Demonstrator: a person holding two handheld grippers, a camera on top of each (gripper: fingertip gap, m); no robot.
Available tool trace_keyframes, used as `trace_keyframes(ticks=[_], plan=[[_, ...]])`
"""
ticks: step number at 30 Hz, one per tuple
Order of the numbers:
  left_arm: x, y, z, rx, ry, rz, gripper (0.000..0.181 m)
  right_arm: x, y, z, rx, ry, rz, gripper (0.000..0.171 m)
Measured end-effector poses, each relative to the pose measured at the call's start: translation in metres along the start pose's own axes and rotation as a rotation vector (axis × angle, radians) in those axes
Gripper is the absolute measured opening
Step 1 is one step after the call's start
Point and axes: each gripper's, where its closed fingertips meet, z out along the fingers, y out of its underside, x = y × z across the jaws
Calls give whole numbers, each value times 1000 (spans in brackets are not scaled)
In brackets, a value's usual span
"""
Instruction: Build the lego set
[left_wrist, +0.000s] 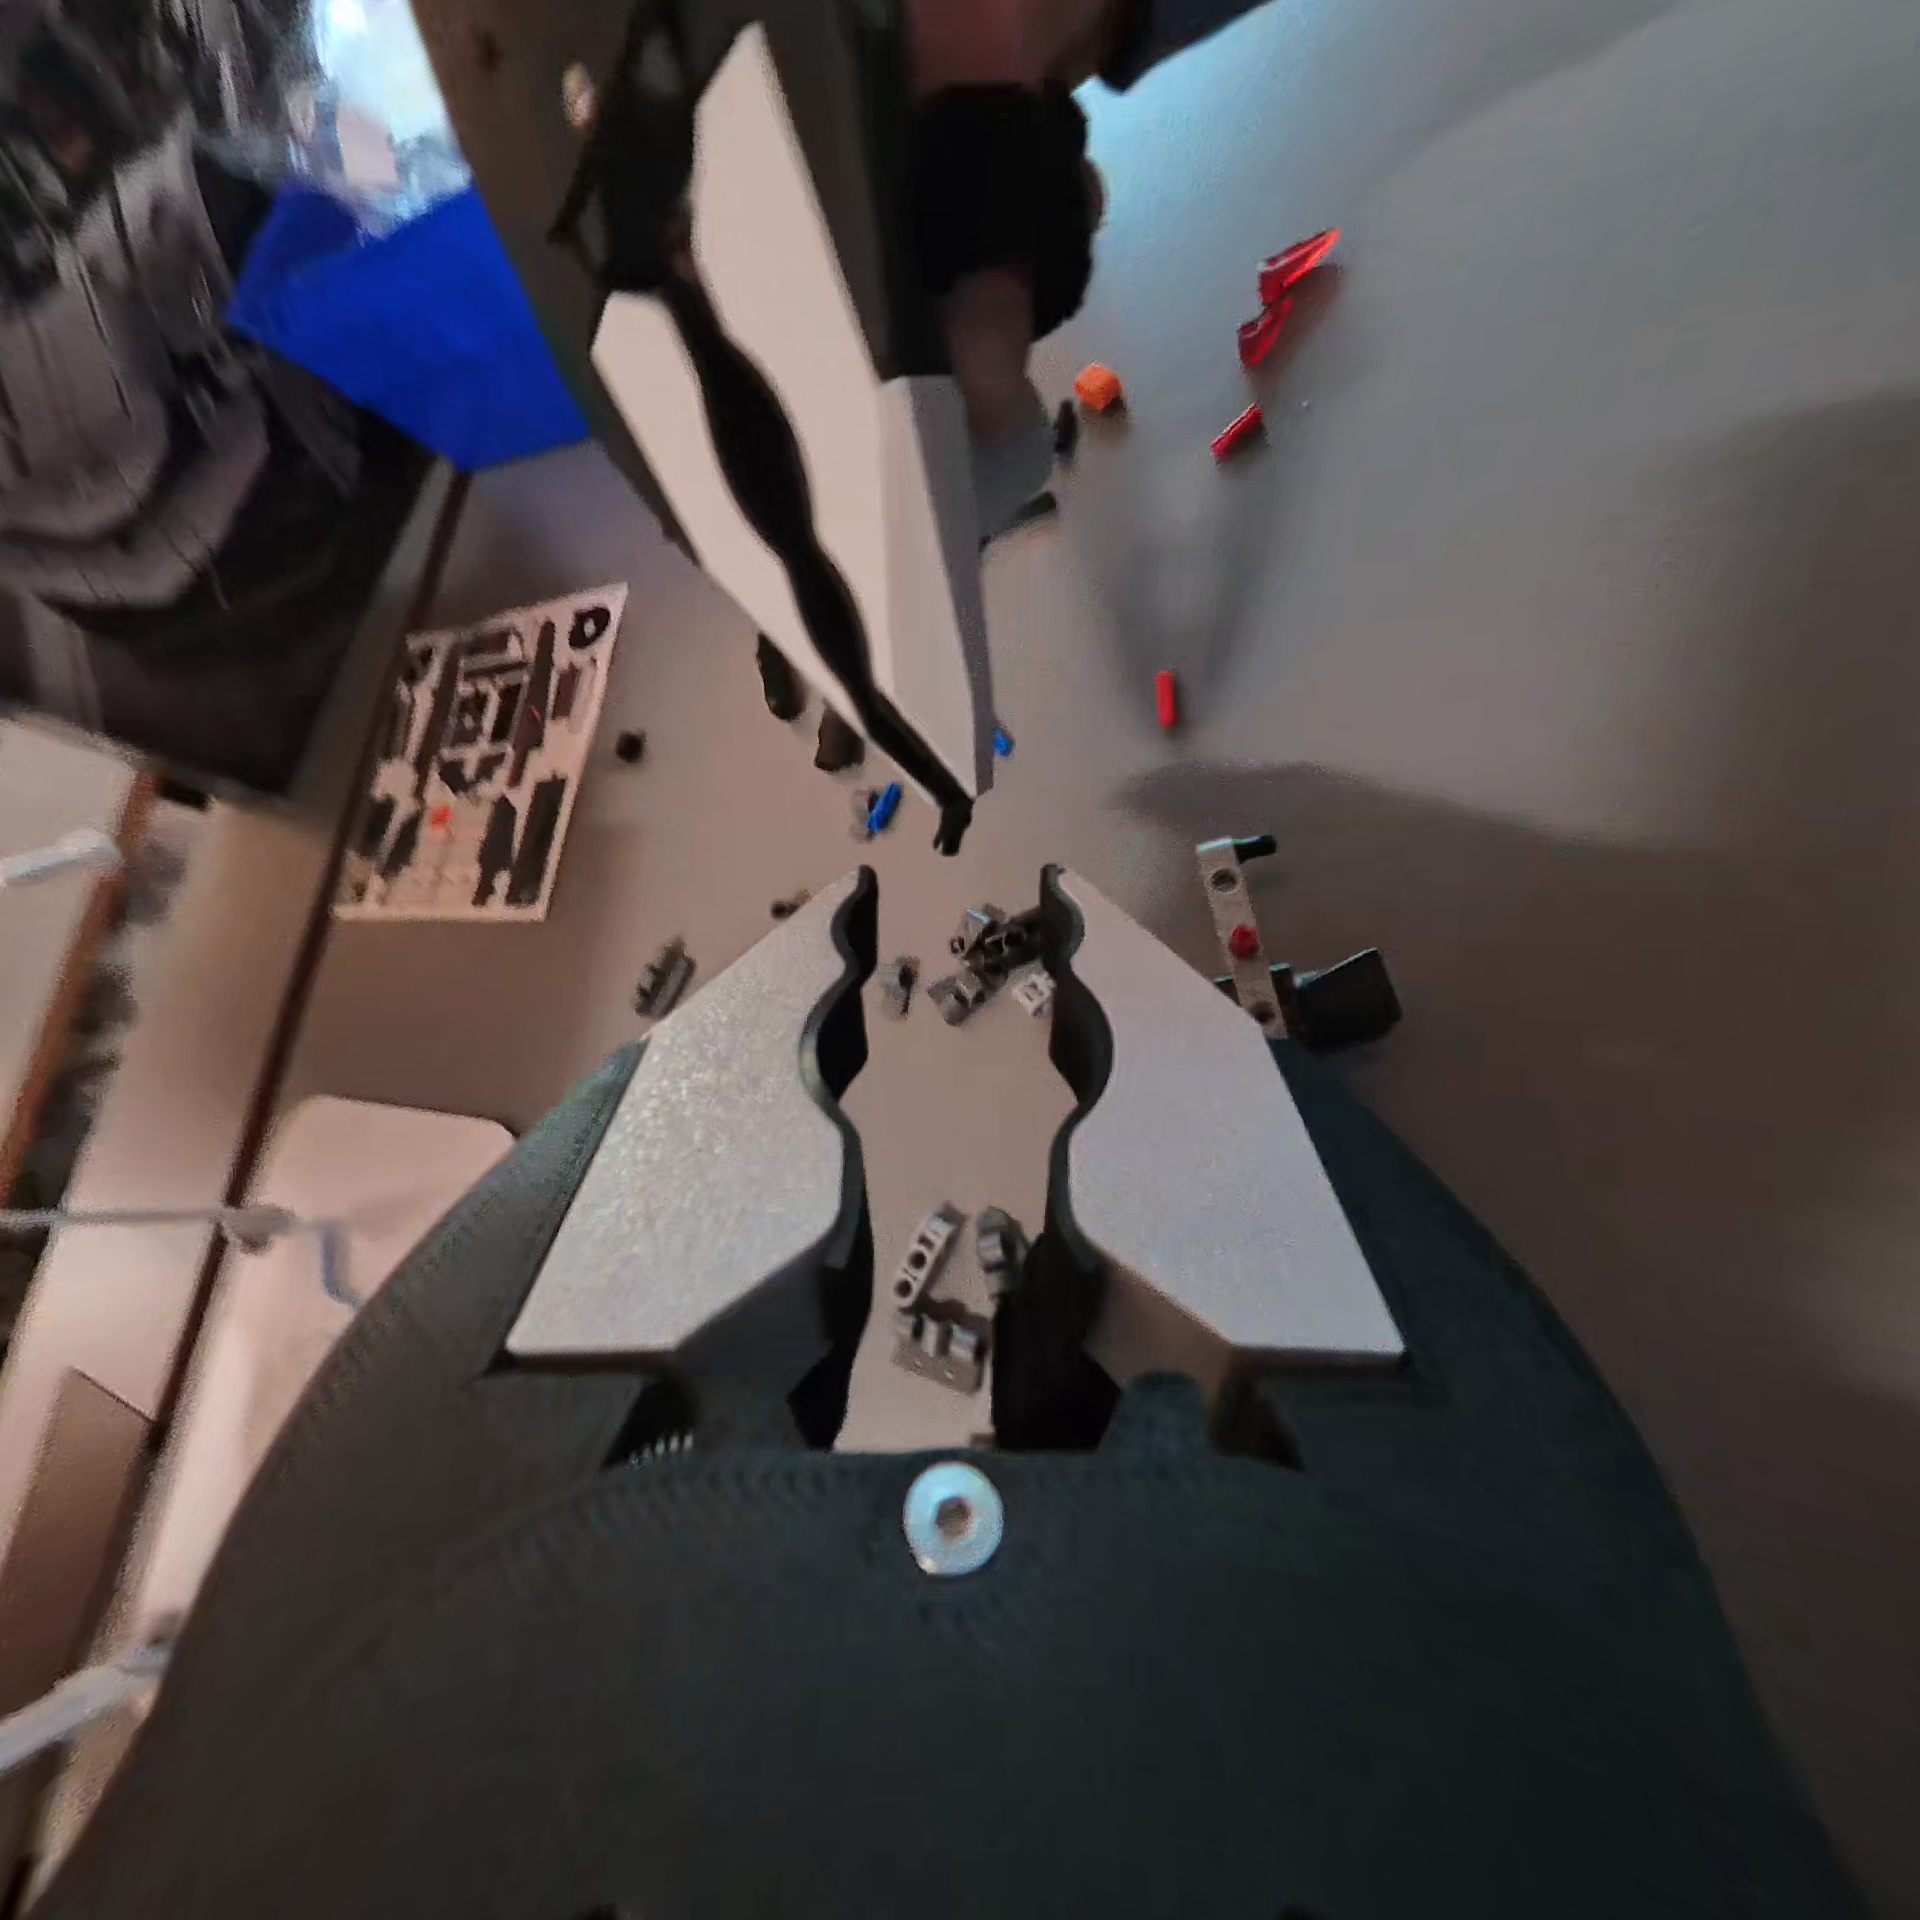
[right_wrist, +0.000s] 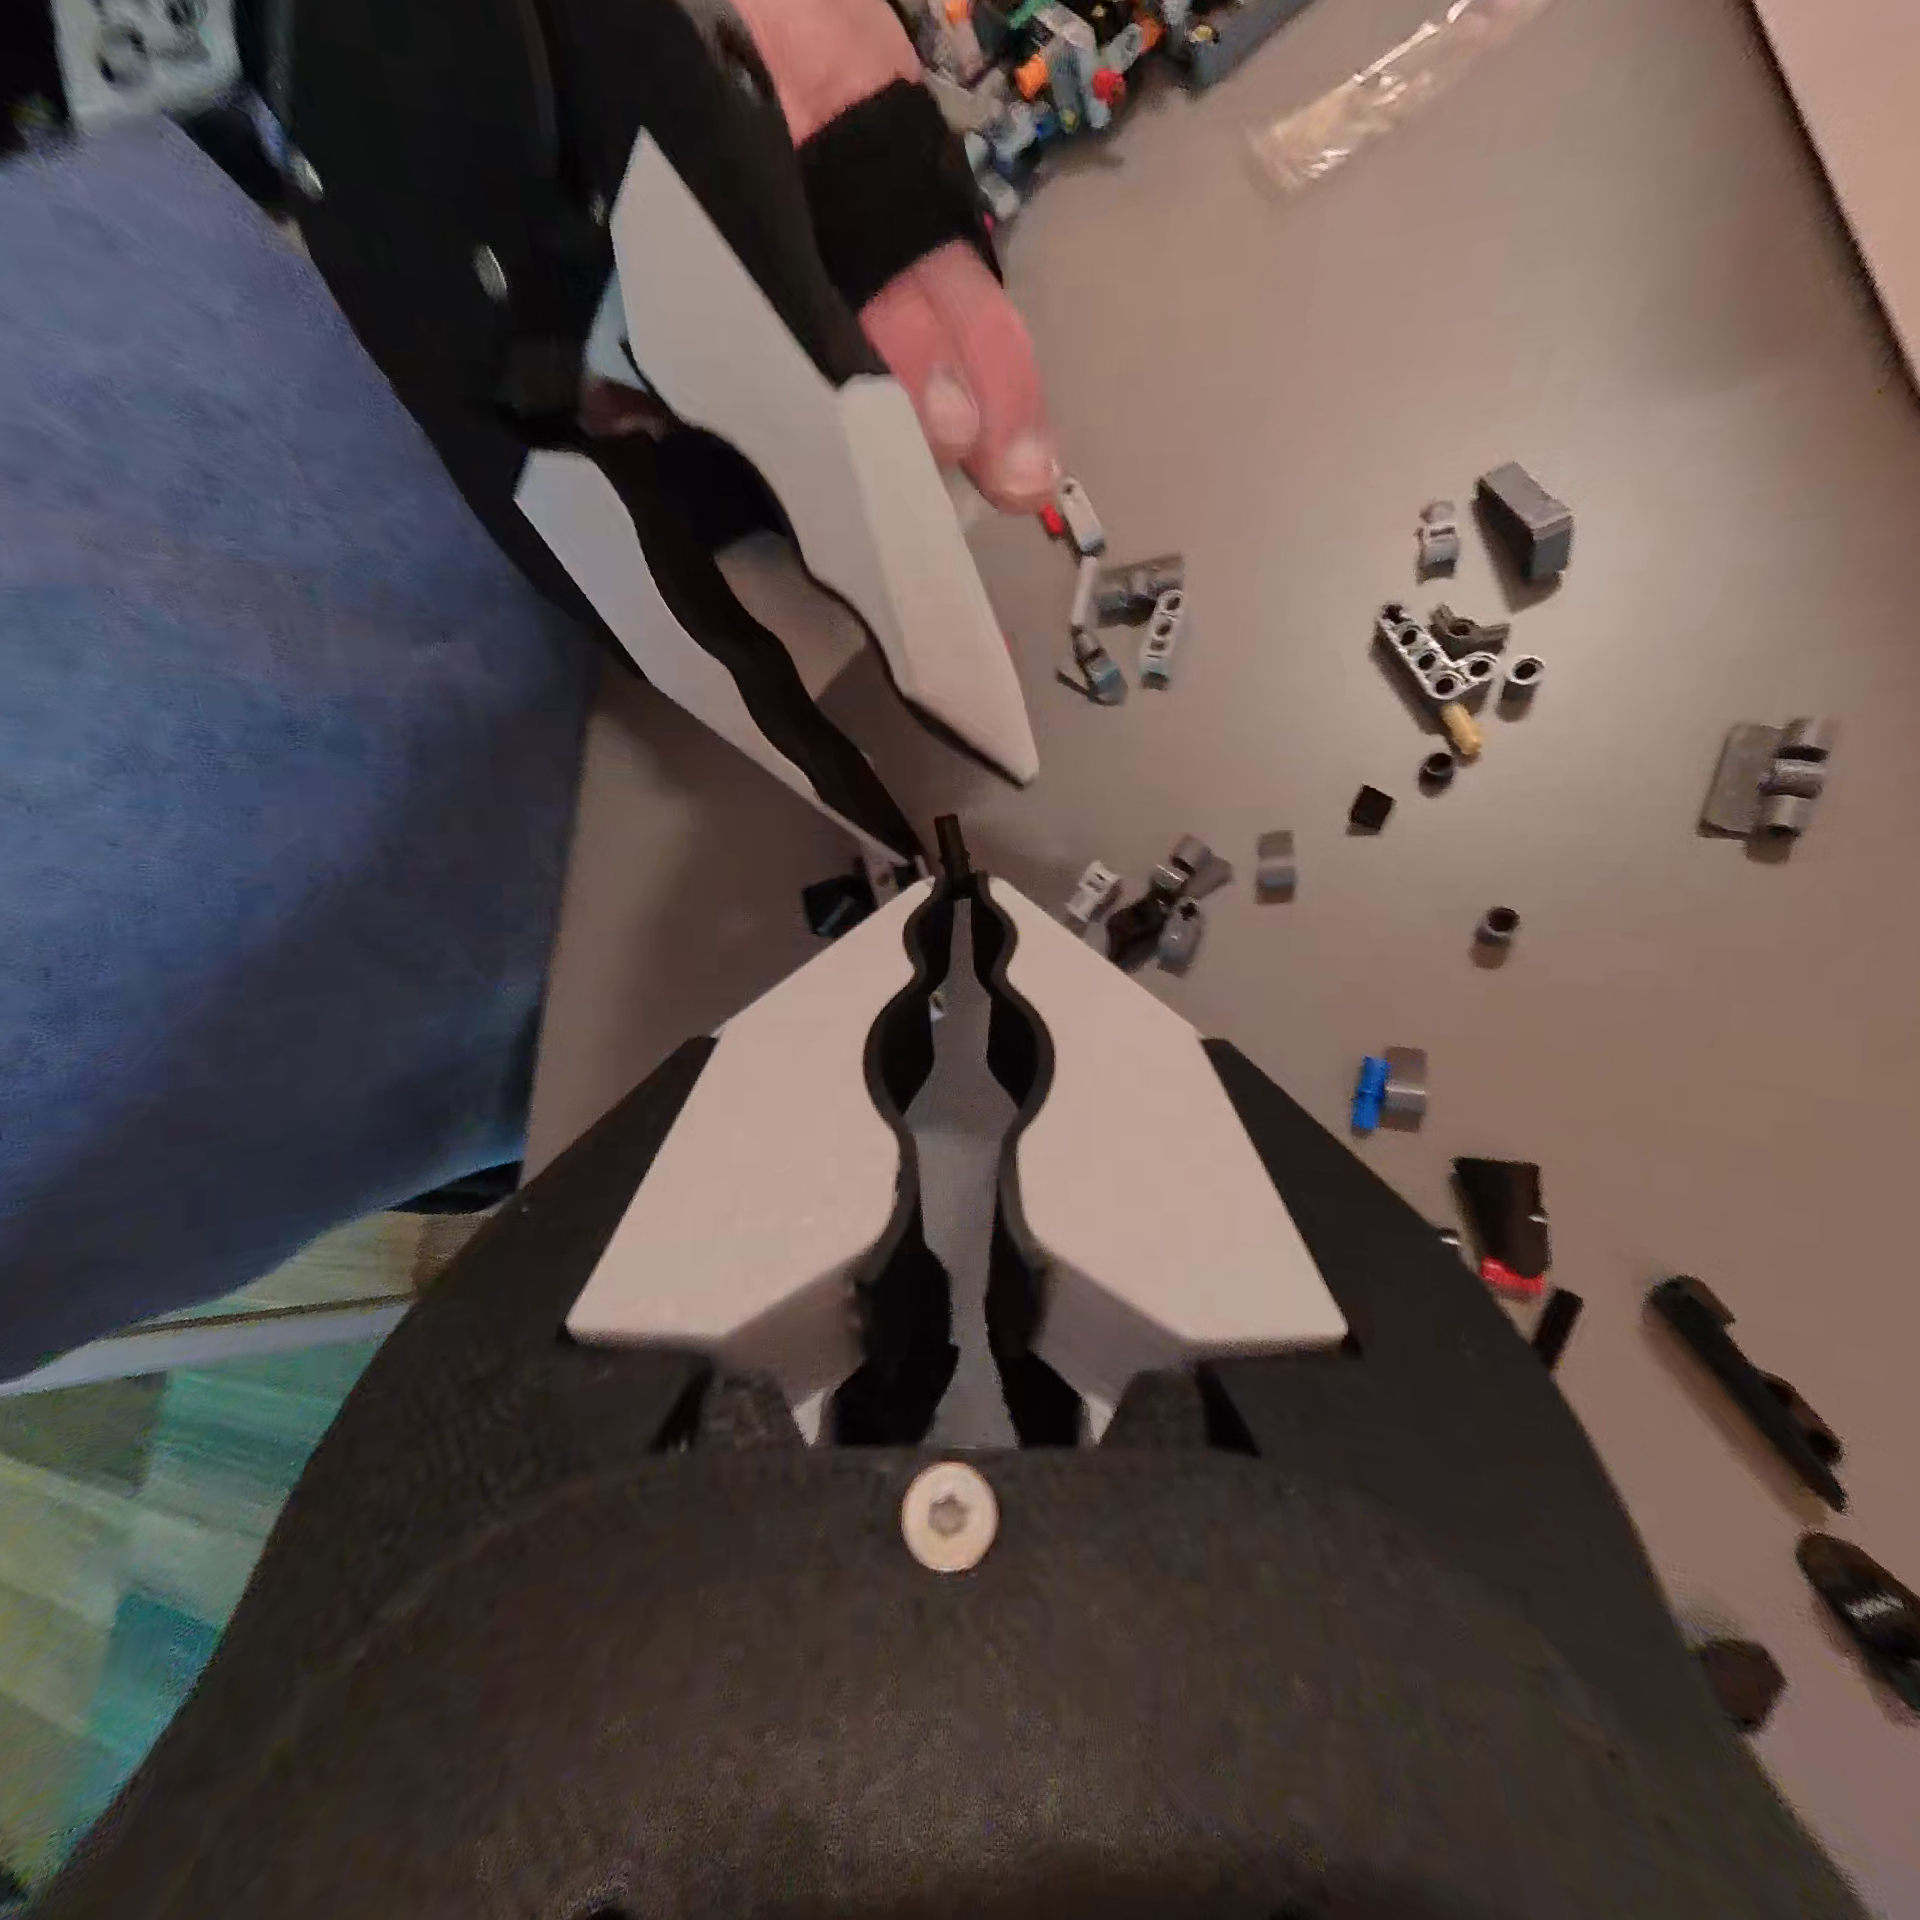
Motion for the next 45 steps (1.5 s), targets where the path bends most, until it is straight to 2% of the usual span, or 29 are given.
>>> trace_keyframes(ticks=[6,10,16,23,31,38,45], plan=[[0,-12,-2,44,-59,118,6,-13,-8,1,18,-85,44,0],[0,-12,-8,48,-68,123,3,-15,-14,1,41,-104,59,0],[-28,-26,-31,202,-90,-147,3,-17,-44,-14,244,-47,103,11],[-33,-43,-45,218,-217,45,3,-30,-64,-27,507,-170,256,9],[-35,-56,-51,200,-315,251,2,-39,-69,-38,638,-293,360,7],[-35,-49,-44,114,-337,384,2,-32,-64,-34,630,-206,431,5],[-37,-43,-38,52,-329,369,2,-24,-62,-33,634,-106,431,1]])
